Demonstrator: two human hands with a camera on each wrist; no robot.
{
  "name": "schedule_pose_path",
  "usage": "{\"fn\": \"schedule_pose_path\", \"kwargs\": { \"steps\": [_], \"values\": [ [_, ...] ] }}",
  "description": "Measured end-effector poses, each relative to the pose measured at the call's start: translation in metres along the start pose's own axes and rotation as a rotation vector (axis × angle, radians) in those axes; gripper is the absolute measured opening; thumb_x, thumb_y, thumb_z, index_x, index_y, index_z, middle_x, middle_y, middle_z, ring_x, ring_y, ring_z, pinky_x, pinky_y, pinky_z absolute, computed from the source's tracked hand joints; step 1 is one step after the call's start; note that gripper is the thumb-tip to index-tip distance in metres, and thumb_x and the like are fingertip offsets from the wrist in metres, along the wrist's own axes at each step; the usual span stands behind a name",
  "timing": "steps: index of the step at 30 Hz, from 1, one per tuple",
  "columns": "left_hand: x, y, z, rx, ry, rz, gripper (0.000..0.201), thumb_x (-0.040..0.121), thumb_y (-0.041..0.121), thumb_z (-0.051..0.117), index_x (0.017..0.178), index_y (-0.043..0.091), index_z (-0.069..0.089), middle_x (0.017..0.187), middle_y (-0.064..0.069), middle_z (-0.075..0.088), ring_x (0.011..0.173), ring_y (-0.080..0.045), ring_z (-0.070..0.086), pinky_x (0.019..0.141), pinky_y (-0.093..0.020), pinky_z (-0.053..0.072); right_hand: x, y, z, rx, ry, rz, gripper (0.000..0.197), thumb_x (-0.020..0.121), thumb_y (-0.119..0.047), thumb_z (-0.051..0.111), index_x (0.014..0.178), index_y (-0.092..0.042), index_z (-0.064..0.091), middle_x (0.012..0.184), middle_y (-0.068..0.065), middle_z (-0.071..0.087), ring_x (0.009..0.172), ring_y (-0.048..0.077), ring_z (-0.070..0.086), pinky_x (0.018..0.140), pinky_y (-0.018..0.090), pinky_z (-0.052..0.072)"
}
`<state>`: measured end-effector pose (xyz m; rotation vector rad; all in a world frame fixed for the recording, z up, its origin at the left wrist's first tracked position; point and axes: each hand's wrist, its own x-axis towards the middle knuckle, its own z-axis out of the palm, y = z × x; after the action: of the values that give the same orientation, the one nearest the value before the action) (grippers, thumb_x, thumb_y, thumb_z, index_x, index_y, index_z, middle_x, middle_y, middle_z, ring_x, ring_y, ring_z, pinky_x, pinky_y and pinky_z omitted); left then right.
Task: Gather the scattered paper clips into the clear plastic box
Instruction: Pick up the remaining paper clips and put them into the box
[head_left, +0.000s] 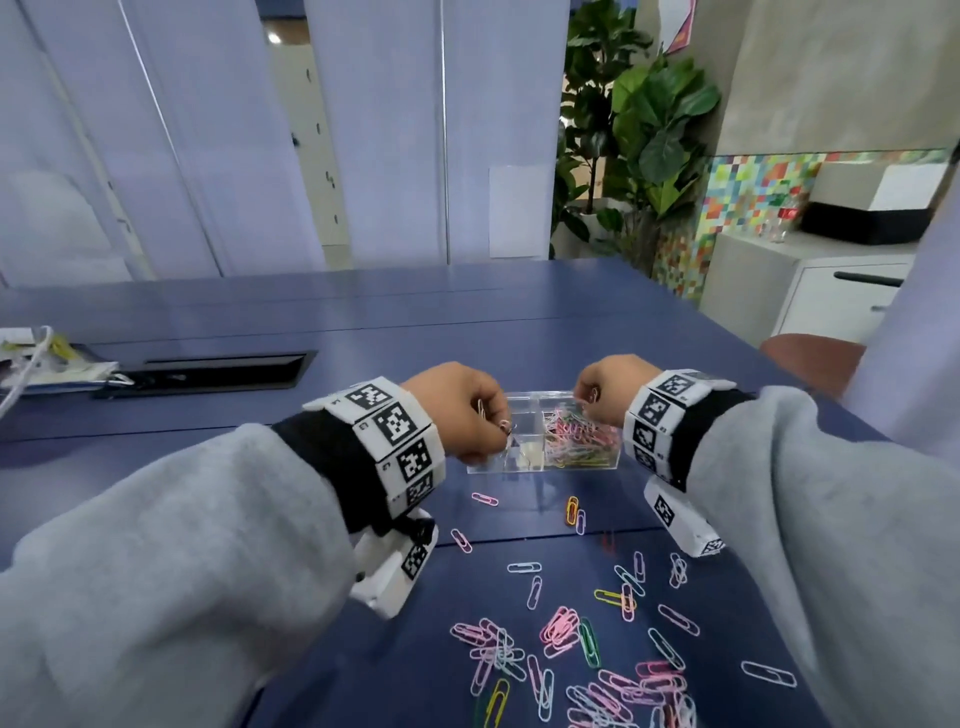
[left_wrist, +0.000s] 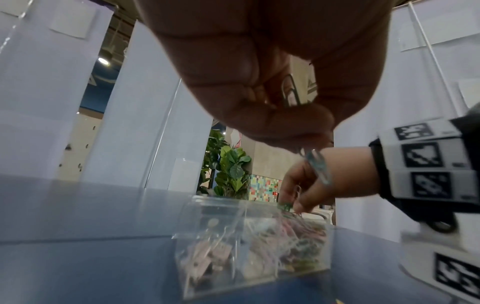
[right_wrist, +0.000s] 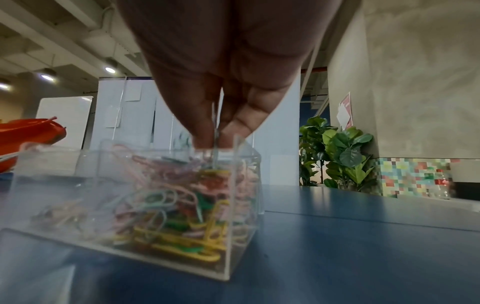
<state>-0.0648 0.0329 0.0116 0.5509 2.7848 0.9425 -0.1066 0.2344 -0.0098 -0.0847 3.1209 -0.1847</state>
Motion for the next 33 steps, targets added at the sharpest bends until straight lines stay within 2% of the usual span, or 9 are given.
{"fn": "schedule_pose_path", "kwargs": {
  "steps": [2,5,8,12,17,22,27,31,33],
  "values": [
    [0.02,0.011,0.0,0.034,0.034,0.03,0.023,0.075,0.003,0.061,0.063,0.022,0.056,0.046,0.007,0.059,0.036,0.002,0.054,0.048,-0.01,0.048,-0.001,0.003,0.006,-0.016,-0.01,-0.042,0.031,0.087,-0.014,0.053,0.116,-0.019,0.063,0.122,0.002,0.063,0.114,0.022,0.057,0.095,0.03,0.046],
    [0.049,0.027,0.007,0.154,0.084,0.078,0.016,0.076,0.009,0.062,0.068,0.022,0.059,0.057,0.009,0.058,0.054,-0.009,0.057,0.059,-0.019,0.047,-0.007,0.006,0.012,-0.07,-0.011,-0.131,0.034,0.09,-0.02,0.047,0.121,-0.021,0.06,0.126,0.003,0.06,0.117,0.025,0.054,0.098,0.033,0.044],
    [0.074,0.038,0.021,0.295,0.088,0.093,0.014,0.079,0.01,0.063,0.088,0.019,0.068,0.074,0.008,0.058,0.074,-0.012,0.054,0.059,-0.019,0.041,-0.011,0.013,0.015,-0.202,-0.014,-0.196,0.034,0.09,-0.03,0.046,0.121,-0.027,0.06,0.125,0.001,0.06,0.115,0.026,0.055,0.095,0.035,0.044],
    [0.098,0.04,0.04,0.377,0.009,0.062,0.02,0.079,0.009,0.064,0.097,0.016,0.069,0.102,-0.001,0.07,0.098,-0.019,0.063,0.079,-0.024,0.046,-0.013,0.027,0.015,-0.146,0.005,-0.18,0.033,0.089,-0.031,0.048,0.119,-0.028,0.062,0.126,-0.001,0.06,0.117,0.024,0.054,0.096,0.034,0.045],
    [0.1,0.035,0.048,0.47,-0.045,0.072,0.037,0.082,0.009,0.062,0.117,0.021,0.064,0.123,0.001,0.064,0.113,-0.019,0.06,0.094,-0.027,0.047,-0.018,0.037,0.015,-0.132,0.073,-0.217,0.042,0.088,-0.041,0.049,0.128,-0.03,0.051,0.136,-0.005,0.049,0.129,0.02,0.042,0.107,0.037,0.033],
    [0.084,0.033,0.048,0.578,-0.121,0.151,0.043,0.087,0.015,0.055,0.127,0.03,0.057,0.131,-0.001,0.058,0.119,-0.02,0.055,0.097,-0.028,0.043,-0.025,0.032,0.018,-0.214,0.002,-0.243,0.035,0.088,-0.049,0.045,0.116,-0.034,0.059,0.123,-0.006,0.057,0.124,0.022,0.041,0.108,0.038,0.025],
    [0.078,0.034,0.051,0.739,-0.219,0.191,0.045,0.088,0.016,0.049,0.129,0.032,0.055,0.129,-0.001,0.059,0.117,-0.023,0.056,0.094,-0.031,0.046,-0.023,0.03,0.018,-0.225,-0.018,-0.211,0.037,0.087,-0.054,0.044,0.112,-0.033,0.061,0.122,-0.007,0.058,0.128,0.02,0.039,0.115,0.042,0.014],
    [0.08,0.031,0.047,0.74,-0.181,0.17,0.045,0.089,0.018,0.048,0.132,0.03,0.051,0.134,0.0,0.055,0.122,-0.022,0.052,0.098,-0.033,0.044,-0.023,0.032,0.015,-0.198,0.023,-0.182,0.049,0.086,-0.058,0.043,0.126,-0.031,0.052,0.135,-0.006,0.05,0.135,0.019,0.033,0.116,0.041,0.013],
    [0.08,0.029,0.048,0.72,-0.176,0.147,0.045,0.09,0.017,0.047,0.133,0.029,0.05,0.134,-0.001,0.055,0.122,-0.022,0.052,0.097,-0.032,0.043,-0.023,0.031,0.017,-0.212,-0.02,-0.175,0.056,0.084,-0.061,0.043,0.13,-0.03,0.048,0.14,-0.005,0.047,0.137,0.019,0.031,0.117,0.042,0.011]
  ]
}}
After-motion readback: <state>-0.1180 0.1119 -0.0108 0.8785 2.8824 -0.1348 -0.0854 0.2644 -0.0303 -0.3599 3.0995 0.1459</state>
